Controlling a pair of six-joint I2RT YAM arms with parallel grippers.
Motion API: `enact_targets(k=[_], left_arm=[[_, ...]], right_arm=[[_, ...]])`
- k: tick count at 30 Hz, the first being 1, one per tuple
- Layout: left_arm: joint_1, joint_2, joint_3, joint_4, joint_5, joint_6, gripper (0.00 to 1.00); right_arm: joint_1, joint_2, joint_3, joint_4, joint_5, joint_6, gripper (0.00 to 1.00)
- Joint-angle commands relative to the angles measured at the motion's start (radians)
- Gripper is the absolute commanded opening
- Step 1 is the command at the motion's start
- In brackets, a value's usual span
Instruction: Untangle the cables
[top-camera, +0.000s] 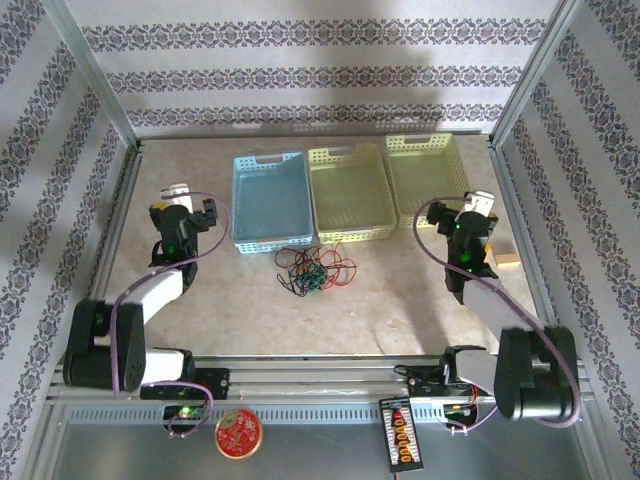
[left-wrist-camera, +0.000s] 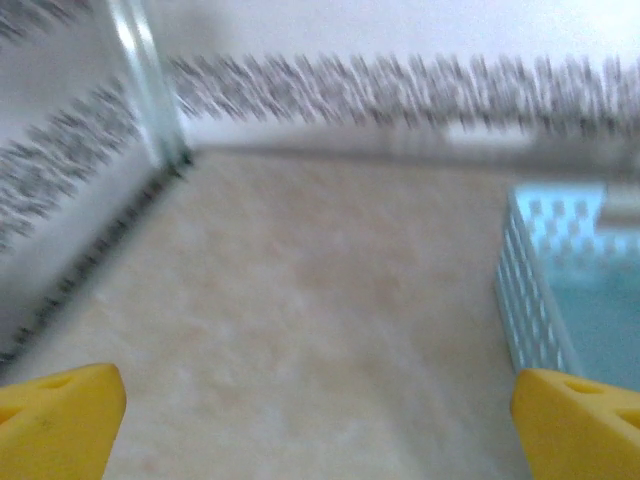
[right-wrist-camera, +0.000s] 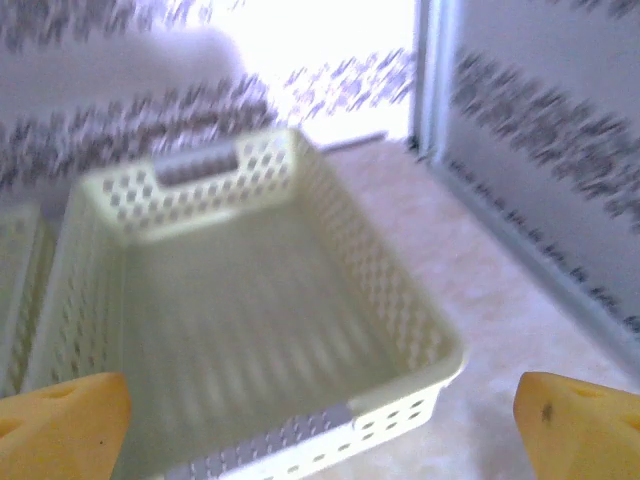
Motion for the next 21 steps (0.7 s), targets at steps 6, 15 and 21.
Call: enact_targets(k=[6, 15, 21], left_arm=[[-0.204, -0.195, 0.044, -0.41, -0.125, -0.161, 0.99], [-0.587, -0.104, 0.096, -0.486, 0.146, -0.395, 0.99], [-0.737, -0.003, 0.118, -0.504, 0.156, -0.387, 0.99]], right_arm=[[0.406, -0.094, 0.182, -0.562, -0.045, 0.044, 0.96], [0.635, 0.12, 0.304, -0.755, -0.374, 0.157, 0.82], [0.62, 0.266, 0.394, -0.781, -0.41, 0.145, 0.67]])
